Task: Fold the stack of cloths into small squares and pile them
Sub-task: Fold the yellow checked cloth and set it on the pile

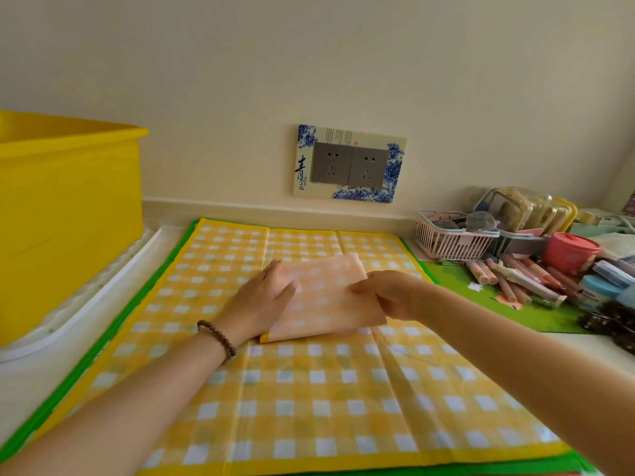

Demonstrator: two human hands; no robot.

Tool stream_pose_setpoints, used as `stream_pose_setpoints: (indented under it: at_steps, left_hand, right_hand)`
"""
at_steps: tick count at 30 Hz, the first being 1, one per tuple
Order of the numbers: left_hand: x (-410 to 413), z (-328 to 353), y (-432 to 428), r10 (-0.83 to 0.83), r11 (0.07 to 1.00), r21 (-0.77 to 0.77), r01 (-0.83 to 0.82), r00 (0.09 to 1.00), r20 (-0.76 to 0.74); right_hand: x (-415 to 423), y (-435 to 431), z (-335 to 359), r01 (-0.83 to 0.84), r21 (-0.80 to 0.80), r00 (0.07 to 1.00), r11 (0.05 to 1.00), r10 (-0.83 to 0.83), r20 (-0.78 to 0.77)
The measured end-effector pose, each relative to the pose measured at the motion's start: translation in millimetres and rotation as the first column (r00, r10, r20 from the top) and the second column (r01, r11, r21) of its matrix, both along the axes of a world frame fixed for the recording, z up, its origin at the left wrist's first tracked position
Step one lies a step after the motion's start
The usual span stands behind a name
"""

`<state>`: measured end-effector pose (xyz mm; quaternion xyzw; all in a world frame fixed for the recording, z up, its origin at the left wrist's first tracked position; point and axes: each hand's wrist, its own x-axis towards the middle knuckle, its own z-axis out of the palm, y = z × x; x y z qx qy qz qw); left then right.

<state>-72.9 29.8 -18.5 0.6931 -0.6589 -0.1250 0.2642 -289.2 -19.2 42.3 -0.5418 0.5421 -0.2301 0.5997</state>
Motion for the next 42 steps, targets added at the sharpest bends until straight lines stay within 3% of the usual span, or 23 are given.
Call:
stream_pose_setpoints:
  at_steps: [3,6,8,11,13,16,23,29,33,36,42]
  left_hand:
    - [-2,6,-3,0.013,0.999,-0.047,-0.023,0.976,-0.219]
    - [-13,26,-5,0.027,0.997,-0.049,-0.058,0.874,-0.486]
    - [-29,43,-6,0.025,0.999,0.047,0.007,0.765,-0.643]
    - [-64,68,-1,-0.010,0.943,0.164,0.291,0.514,-0.858]
    - [-89,79,-3,-0.018,0.904,0.171,0.391,0.435,-0.900]
    - [-127,88,-12,-0.015,0.906,0.140,0.400,0.359,-0.933]
    - [-219,79,-31,-0.046,0.852,0.129,0.507,0.318,-0.947]
    - [-274,51,-35,0.024,0.831,0.220,0.510,0.363,-0.932]
    - [-289,32,-38,-0.051,0.888,0.221,0.404,0.563,-0.825]
    - [-288,26,-44,-0.162,0.926,0.137,0.351,0.699,-0.697]
    - [-282,20,-49,-0.277,0.943,0.045,0.331,0.850,-0.448]
  right_hand:
    - [-3,6,4,0.042,-0.097,0.998,0.994,-0.036,0.058]
    - [-24,10,23,0.075,-0.182,0.993,0.980,-0.057,0.104]
    - [-45,14,41,0.067,-0.229,0.993,0.971,-0.042,0.112]
    - [-84,25,66,0.083,-0.272,0.991,0.959,-0.051,0.121]
    - [-115,35,79,0.102,-0.279,0.991,0.955,-0.072,0.114]
    - [-163,43,90,0.127,-0.270,0.992,0.955,-0.119,0.047]
    - [-264,45,83,0.290,-0.178,0.936,0.940,-0.318,-0.154]
    - [-316,37,50,0.362,-0.093,0.876,0.928,-0.372,-0.305]
    - [-331,24,29,0.336,-0.095,0.861,0.937,-0.346,-0.372]
    - [-335,16,21,0.313,-0.059,0.876,0.948,-0.312,-0.367]
    - [-334,11,13,0.242,-0.071,0.870,0.968,-0.249,-0.427]
